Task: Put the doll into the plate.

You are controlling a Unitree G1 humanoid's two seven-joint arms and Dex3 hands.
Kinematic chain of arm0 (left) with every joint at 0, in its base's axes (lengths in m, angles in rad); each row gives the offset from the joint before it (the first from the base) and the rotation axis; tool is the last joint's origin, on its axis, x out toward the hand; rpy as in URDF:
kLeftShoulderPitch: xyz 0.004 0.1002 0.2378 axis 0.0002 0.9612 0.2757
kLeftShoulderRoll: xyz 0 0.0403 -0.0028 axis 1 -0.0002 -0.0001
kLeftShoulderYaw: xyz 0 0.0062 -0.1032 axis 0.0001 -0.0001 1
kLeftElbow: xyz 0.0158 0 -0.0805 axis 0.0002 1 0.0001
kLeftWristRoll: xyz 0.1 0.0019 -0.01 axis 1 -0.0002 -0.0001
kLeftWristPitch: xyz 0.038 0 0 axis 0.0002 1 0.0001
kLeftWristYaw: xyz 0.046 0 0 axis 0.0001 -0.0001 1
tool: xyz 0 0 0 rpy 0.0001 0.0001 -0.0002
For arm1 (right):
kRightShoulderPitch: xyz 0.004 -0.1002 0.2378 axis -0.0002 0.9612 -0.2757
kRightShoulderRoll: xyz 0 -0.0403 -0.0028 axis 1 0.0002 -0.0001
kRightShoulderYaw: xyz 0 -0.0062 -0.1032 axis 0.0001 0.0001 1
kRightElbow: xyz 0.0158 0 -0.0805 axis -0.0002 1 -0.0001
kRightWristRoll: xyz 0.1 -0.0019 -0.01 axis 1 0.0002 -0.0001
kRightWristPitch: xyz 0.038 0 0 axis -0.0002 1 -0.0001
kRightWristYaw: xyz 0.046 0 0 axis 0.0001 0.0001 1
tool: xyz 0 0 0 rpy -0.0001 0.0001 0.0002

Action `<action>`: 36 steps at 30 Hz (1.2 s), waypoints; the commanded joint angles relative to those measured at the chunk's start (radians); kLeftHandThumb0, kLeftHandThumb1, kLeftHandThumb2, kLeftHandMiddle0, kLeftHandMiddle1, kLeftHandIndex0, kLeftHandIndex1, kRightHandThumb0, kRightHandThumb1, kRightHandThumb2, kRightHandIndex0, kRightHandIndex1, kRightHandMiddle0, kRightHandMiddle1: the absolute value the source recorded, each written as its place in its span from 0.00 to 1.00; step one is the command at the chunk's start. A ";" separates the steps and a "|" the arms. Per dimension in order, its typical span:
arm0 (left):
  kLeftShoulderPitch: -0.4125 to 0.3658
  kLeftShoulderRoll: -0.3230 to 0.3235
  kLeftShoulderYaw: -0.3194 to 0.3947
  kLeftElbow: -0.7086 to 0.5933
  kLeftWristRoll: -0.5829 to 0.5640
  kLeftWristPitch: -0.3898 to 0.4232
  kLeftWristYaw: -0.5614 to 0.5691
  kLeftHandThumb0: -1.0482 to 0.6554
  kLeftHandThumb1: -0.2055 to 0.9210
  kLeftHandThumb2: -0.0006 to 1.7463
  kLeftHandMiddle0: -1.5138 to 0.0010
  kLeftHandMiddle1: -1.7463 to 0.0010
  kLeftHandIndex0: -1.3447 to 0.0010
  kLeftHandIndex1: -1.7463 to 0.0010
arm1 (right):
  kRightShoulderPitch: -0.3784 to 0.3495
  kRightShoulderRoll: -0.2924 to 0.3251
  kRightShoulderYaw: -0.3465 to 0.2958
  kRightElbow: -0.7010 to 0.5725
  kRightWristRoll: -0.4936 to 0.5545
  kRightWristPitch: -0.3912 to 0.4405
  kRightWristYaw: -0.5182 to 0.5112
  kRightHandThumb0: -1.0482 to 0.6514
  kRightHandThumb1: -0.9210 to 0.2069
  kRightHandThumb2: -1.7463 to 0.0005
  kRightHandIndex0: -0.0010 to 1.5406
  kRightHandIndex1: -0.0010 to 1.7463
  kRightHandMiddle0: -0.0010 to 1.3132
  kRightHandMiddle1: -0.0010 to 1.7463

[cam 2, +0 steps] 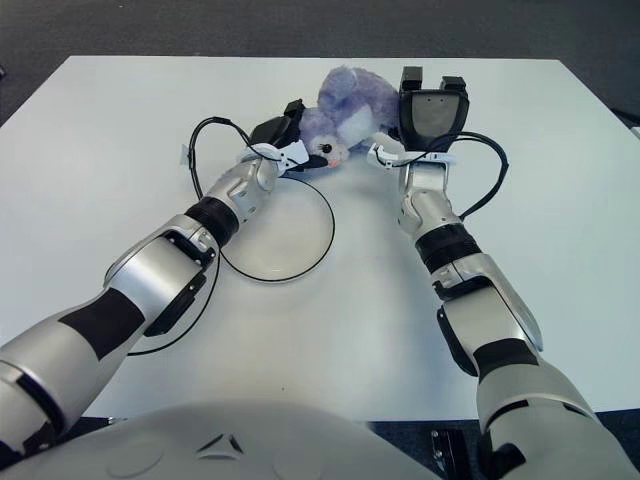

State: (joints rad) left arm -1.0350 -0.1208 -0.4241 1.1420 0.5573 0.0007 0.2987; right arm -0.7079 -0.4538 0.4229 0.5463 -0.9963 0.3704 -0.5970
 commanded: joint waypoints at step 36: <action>-0.036 0.020 0.032 0.052 -0.038 -0.052 -0.030 0.84 0.73 0.44 0.64 0.12 0.78 0.00 | 0.076 -0.035 -0.039 -0.159 -0.015 -0.007 0.096 0.61 0.00 0.93 0.53 1.00 0.41 1.00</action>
State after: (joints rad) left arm -1.0555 -0.1056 -0.3950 1.1805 0.5194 -0.0540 0.2773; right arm -0.6443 -0.4801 0.3919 0.4078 -1.0024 0.3712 -0.5072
